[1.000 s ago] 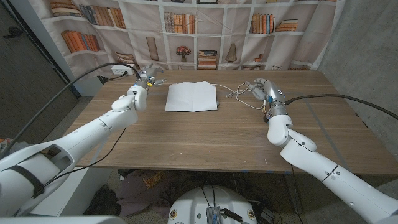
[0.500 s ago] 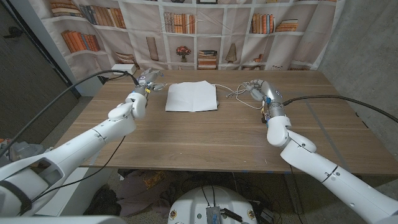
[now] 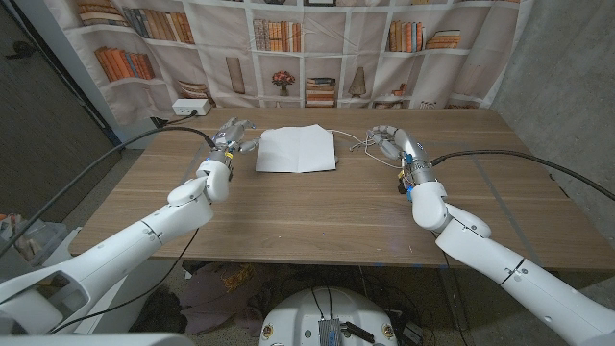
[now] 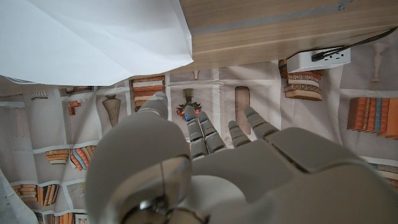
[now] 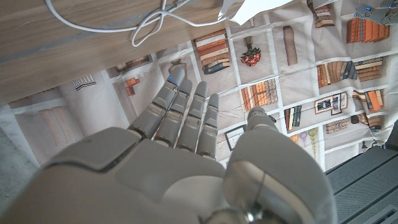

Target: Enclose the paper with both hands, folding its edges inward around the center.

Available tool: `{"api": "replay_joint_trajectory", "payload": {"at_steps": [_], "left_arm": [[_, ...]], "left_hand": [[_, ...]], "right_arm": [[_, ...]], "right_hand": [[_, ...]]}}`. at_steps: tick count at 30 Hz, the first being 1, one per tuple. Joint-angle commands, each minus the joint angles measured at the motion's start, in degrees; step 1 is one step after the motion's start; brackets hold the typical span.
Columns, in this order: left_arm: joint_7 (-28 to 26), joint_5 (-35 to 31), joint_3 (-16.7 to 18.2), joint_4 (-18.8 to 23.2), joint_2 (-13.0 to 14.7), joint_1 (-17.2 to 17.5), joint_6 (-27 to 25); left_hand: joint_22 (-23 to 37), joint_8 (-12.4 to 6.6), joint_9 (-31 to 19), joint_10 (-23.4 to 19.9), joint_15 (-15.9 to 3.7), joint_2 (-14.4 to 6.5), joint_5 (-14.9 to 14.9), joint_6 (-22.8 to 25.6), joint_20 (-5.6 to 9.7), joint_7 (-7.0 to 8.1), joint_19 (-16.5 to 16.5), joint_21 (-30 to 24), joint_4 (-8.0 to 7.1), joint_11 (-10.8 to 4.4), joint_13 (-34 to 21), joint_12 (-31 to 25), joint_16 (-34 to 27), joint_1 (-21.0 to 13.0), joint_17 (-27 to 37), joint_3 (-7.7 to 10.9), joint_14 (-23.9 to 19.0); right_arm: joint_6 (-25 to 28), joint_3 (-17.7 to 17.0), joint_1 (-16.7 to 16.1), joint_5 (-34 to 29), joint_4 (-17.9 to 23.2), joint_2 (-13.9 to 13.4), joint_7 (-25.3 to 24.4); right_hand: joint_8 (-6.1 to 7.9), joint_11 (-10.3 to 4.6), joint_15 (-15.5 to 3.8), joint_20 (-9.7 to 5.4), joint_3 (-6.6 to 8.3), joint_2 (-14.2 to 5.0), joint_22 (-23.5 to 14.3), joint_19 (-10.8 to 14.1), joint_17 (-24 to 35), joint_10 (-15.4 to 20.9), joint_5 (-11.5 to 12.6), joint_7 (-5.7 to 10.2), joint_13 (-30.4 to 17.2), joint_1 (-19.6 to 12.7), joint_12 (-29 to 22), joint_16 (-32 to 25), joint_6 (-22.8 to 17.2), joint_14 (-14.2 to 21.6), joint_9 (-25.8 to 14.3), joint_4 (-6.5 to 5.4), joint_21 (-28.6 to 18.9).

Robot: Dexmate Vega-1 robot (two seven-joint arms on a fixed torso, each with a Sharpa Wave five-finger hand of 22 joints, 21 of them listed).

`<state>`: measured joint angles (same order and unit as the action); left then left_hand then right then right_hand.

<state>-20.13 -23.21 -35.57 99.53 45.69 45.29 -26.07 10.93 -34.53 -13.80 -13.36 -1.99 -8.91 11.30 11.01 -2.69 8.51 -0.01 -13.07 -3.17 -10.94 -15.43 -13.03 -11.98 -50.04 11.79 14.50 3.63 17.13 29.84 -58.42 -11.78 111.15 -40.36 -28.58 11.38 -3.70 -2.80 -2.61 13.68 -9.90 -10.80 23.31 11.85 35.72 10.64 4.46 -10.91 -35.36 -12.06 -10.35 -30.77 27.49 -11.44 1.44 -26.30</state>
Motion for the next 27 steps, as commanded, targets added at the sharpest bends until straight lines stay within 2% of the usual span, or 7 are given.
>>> {"api": "replay_joint_trajectory", "payload": {"at_steps": [1,3,5,7,11,19,27], "left_arm": [[-5.2,-3.2,0.8,5.6,-0.5,5.3,-4.6],[-6.0,-4.1,0.5,6.0,-1.1,5.7,-6.0],[-6.3,-4.0,0.4,6.4,-1.7,6.2,-6.6],[-6.4,-2.6,1.0,6.8,-2.5,7.0,-6.8],[-7.2,0.4,2.7,7.1,-3.8,8.2,-6.0],[-9.4,3.8,4.5,7.6,-4.9,9.5,-4.5],[-11.8,7.1,6.6,8.3,-6.3,11.1,-3.0]], "left_hand": [[0.0,2.91,1.1,9.5,-2.4,0.1,-0.3,-2.5,-1.03,0.37,1.1,-0.1,-0.18,2.63,0.4,2.4,0.0,0.6,0.1,0.69,-1.3],[0.0,3.6,1.4,12.3,-2.27,0.0,-0.3,-2.9,-1.26,0.46,1.7,-0.3,-0.21,3.15,0.6,2.7,0.1,0.6,0.1,0.85,-1.4],[0.0,4.03,1.4,12.6,-2.19,0.0,-0.4,-3.6,-1.26,0.51,1.7,-0.2,-0.23,3.15,0.7,2.6,0.1,0.7,0.1,0.92,-1.4],[0.0,4.33,1.5,12.1,-2.12,-0.1,-0.4,-3.9,-1.24,0.49,1.6,-0.2,-0.28,2.99,0.7,2.1,0.2,0.7,0.1,0.99,-1.3],[0.0,5.12,1.6,10.1,-2.14,-0.2,-0.4,-4.8,-1.22,0.47,1.7,-0.2,-0.4,2.77,0.9,1.0,0.2,0.9,0.2,1.12,-1.5],[0.0,7.99,1.8,10.0,-1.97,-0.3,-0.5,-9.9,-1.3,-0.03,1.8,-0.1,-0.69,2.92,1.2,0.5,0.2,1.3,0.2,1.36,-1.8],[0.1,11.53,1.8,9.8,-1.63,-0.5,-0.6,-16.3,-1.48,-0.09,2.0,-0.1,-1.2,3.26,1.5,0.1,0.0,2.0,0.3,1.68,-2.5]], "right_arm": [[-3.0,0.8,0.8,2.5,0.3,-1.3,6.1],[-3.6,1.3,0.9,2.1,0.2,-1.4,6.5],[-3.4,2.1,1.2,0.7,0.3,-1.9,6.9],[-3.7,3.1,1.8,-1.5,0.3,-2.6,7.2],[-4.4,3.7,2.3,-3.0,-0.1,-3.0,7.9],[-3.7,4.2,3.1,-5.4,-0.3,-3.0,8.9],[-2.8,4.8,3.9,-7.7,0.0,-3.6,10.6]], "right_hand": [[0.06,-1.37,-7.39,-1.95,3.85,-2.18,0.1,-6.9,1.1,0.0,0.1,1.83,-0.2,2.1,-0.4,-1.9,0.2,-1.8,-0.2,-3.94,3.7],[0.05,-2.06,-8.14,-2.57,6.49,-2.93,0.1,-7.7,1.6,0.4,0.4,2.17,-0.3,1.6,-0.7,-2.3,0.5,-1.2,-0.2,-5.11,4.2],[0.02,-3.2,-8.47,-2.15,12.04,-2.97,0.0,-9.5,2.6,0.0,1.1,3.41,-0.3,-0.4,-0.7,-2.3,0.9,-3.0,-0.3,-6.33,5.2],[-0.02,-4.62,-8.47,-2.32,15.54,-2.88,-0.2,-11.1,3.4,-0.3,1.4,4.16,-0.3,-2.1,-0.7,-1.7,1.1,-6.0,-0.3,-6.43,5.9],[-0.05,-5.66,-8.36,-3.38,19.0,-3.05,-0.3,-12.6,4.2,-0.7,2.1,5.11,-0.4,-4.1,-0.7,-1.4,1.3,-9.2,-0.4,-6.42,6.6],[-0.2,-5.82,-8.19,-3.97,21.92,-3.19,-0.4,-12.9,4.8,-2.1,2.9,5.49,-0.4,-5.9,-0.4,-1.2,1.7,-11.2,-0.5,-6.38,6.7],[-0.54,-5.66,-7.69,-3.68,21.93,-1.82,-0.5,-12.9,5.2,-2.8,2.7,5.26,-0.4,-6.3,-0.3,-1.5,2.9,-11.9,-0.5,-6.23,6.6]]}}
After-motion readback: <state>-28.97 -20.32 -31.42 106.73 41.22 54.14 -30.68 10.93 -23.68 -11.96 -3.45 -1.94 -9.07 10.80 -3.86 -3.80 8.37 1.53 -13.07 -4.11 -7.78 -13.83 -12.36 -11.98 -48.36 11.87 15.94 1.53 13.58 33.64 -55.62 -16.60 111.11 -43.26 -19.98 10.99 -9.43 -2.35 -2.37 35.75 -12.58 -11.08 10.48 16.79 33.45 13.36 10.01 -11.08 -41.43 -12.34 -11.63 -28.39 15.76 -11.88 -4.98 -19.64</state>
